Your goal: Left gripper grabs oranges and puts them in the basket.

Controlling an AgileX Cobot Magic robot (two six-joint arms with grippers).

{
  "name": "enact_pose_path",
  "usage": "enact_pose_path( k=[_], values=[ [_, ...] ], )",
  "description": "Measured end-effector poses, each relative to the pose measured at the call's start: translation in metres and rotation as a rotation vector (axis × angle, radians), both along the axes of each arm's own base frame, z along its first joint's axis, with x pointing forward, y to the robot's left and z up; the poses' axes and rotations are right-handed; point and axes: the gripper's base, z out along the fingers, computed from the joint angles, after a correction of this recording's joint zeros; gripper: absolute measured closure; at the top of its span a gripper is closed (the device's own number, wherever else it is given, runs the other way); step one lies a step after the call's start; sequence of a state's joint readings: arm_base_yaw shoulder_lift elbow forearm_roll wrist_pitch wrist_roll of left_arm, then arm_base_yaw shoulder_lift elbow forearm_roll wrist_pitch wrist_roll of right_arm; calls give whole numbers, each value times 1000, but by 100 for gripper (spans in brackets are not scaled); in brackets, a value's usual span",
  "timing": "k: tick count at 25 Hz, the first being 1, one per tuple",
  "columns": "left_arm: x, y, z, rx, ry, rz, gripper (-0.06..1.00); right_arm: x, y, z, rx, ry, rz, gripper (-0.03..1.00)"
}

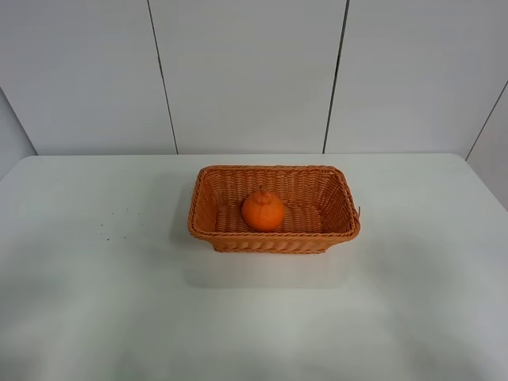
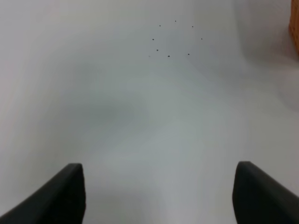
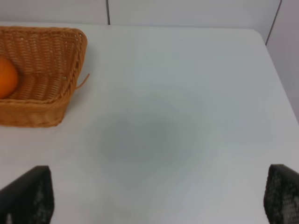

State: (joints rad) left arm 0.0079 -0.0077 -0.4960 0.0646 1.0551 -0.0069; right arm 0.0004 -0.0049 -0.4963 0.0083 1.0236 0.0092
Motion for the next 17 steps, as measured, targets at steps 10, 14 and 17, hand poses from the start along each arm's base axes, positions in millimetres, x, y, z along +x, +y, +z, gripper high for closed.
enact_pose_path(
  k=[10, 14, 17],
  values=[
    [0, 0, -1, -3, 2, 2, 18, 0, 0, 0, 0, 0, 0, 27],
    [0, 0, -1, -3, 2, 2, 18, 0, 0, 0, 0, 0, 0, 27],
    [0, 0, -1, -3, 2, 2, 18, 0, 0, 0, 0, 0, 0, 27]
  ],
)
